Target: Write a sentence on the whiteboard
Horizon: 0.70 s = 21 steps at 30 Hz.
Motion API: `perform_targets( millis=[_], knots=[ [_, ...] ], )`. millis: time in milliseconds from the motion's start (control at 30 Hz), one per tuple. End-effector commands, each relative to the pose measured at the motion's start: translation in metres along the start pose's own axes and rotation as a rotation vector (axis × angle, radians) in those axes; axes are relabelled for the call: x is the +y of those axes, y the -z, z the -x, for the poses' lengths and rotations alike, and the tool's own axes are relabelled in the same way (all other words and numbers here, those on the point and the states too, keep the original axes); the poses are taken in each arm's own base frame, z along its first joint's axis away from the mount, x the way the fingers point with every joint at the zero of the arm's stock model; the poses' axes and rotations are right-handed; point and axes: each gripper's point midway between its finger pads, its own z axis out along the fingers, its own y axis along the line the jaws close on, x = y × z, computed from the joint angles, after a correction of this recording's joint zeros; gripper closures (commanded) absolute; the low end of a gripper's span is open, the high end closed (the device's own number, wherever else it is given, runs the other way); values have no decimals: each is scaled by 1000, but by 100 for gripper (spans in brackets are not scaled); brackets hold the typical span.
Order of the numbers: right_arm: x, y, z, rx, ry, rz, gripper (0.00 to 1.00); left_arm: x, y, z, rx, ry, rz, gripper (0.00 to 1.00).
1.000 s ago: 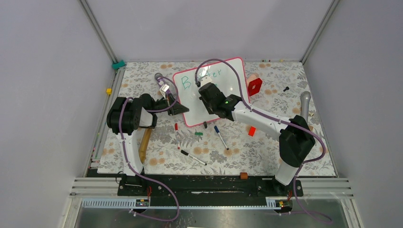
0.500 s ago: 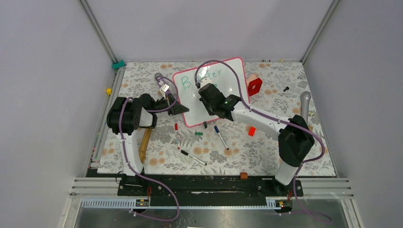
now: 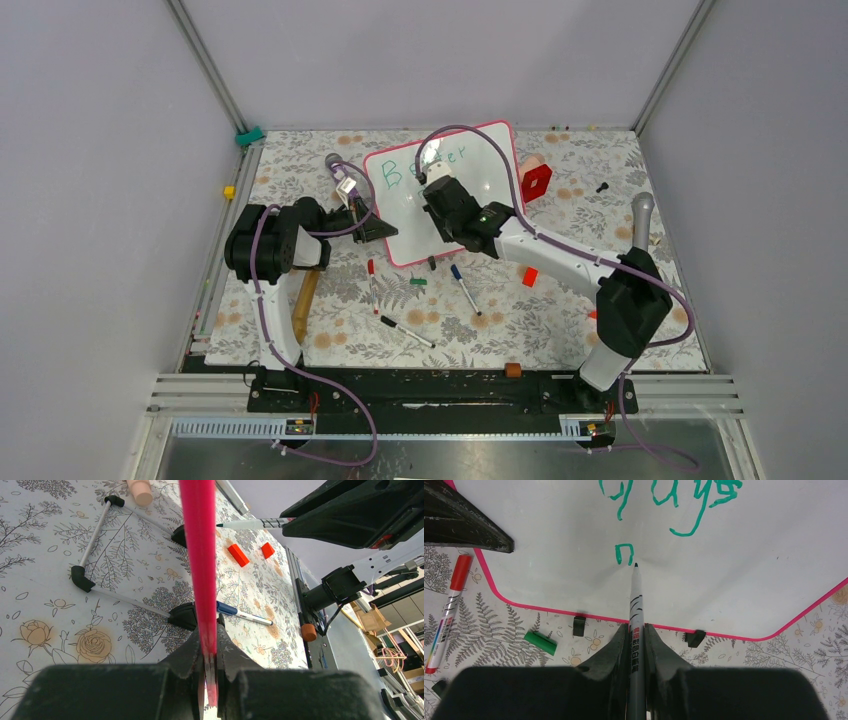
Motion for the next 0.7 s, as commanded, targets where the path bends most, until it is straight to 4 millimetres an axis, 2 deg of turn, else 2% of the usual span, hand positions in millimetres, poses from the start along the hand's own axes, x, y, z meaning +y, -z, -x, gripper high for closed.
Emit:
perform_targets(
  millis=[0, 667],
  knots=[
    [-12, 13, 24, -80, -49, -19, 100, -14, 0, -25, 101, -99, -118, 100],
    [-19, -3, 26, -56, -54, -39, 100, -13, 0, -26, 100, -96, -116, 100]
  ],
)
